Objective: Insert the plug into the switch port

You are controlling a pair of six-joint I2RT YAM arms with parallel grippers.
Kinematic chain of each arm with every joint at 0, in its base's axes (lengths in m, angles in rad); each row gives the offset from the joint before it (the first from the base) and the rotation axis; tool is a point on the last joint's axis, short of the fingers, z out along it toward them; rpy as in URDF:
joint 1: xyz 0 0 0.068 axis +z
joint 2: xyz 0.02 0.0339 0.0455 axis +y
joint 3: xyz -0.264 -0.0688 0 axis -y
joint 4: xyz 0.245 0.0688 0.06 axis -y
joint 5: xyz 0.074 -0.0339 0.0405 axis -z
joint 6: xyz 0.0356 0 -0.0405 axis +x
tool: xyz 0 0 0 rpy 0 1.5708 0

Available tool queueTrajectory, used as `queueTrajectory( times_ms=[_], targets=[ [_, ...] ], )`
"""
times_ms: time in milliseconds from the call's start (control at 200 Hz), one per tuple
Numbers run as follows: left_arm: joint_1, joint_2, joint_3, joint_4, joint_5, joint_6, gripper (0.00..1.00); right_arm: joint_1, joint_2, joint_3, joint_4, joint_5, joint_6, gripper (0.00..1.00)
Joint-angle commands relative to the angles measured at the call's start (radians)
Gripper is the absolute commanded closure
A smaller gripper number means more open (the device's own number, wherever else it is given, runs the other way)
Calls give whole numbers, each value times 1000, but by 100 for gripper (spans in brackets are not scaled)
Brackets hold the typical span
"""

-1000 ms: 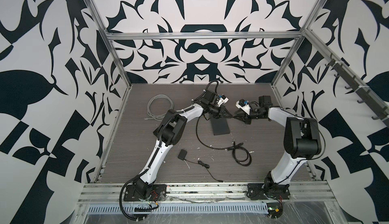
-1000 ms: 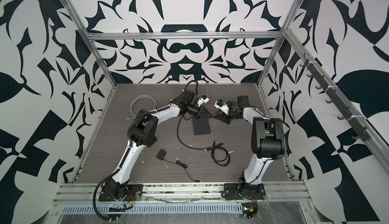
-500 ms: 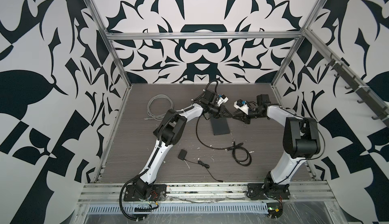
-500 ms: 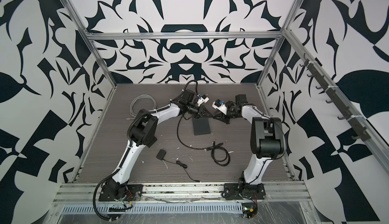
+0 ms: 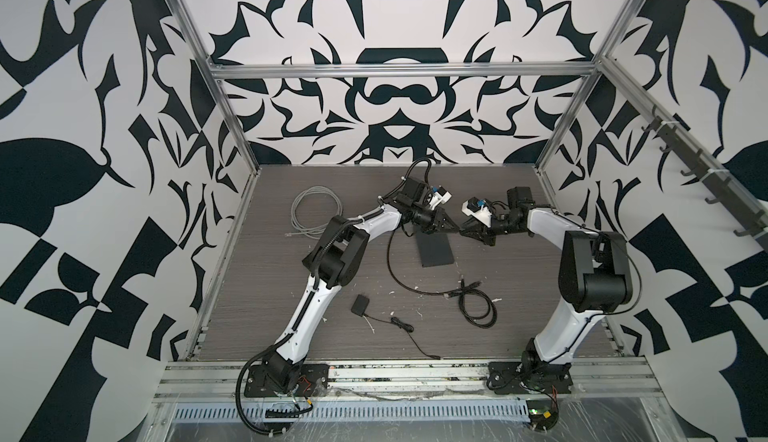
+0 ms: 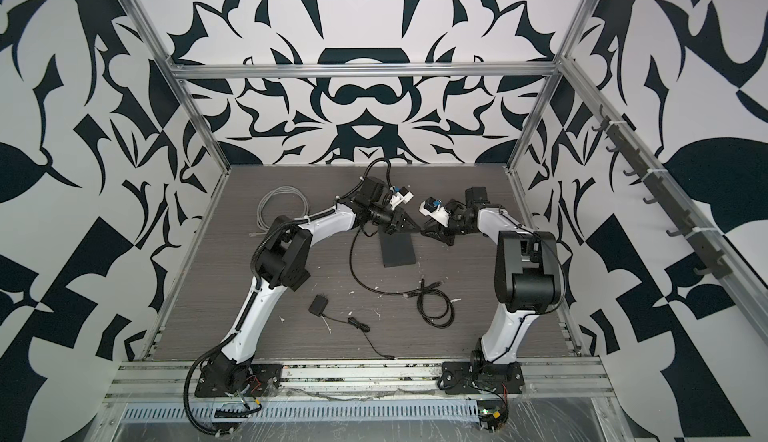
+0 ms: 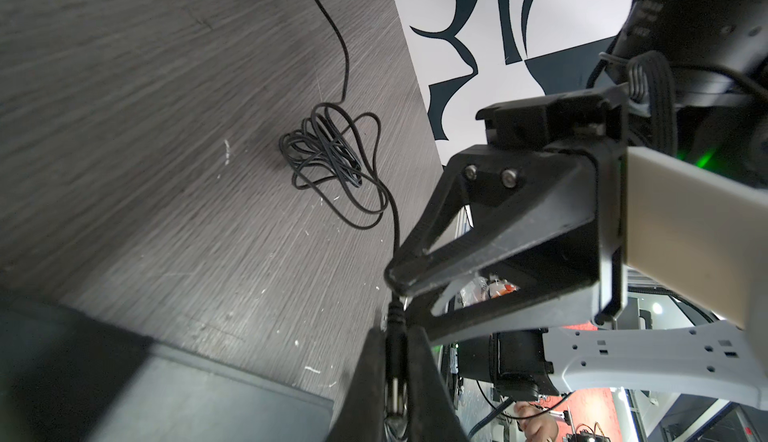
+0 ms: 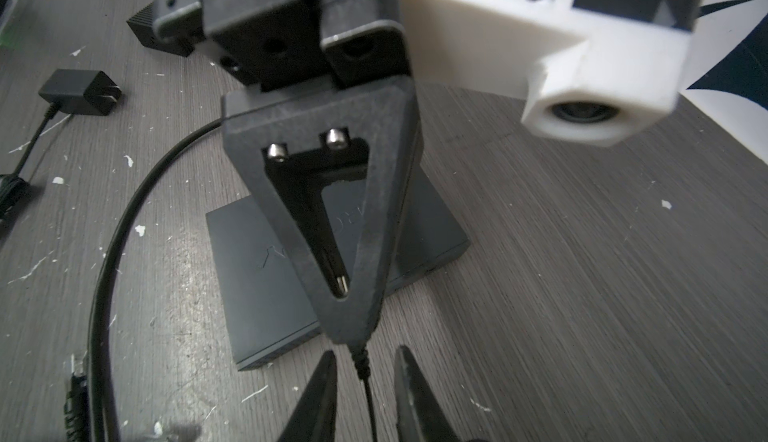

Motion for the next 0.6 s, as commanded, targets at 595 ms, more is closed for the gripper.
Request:
queueTrajectory(
  times_ms=[595],
  targets=[
    [2, -50, -19, 74, 38, -41, 93, 4, -21, -3, 40, -29, 10, 83]
  ],
)
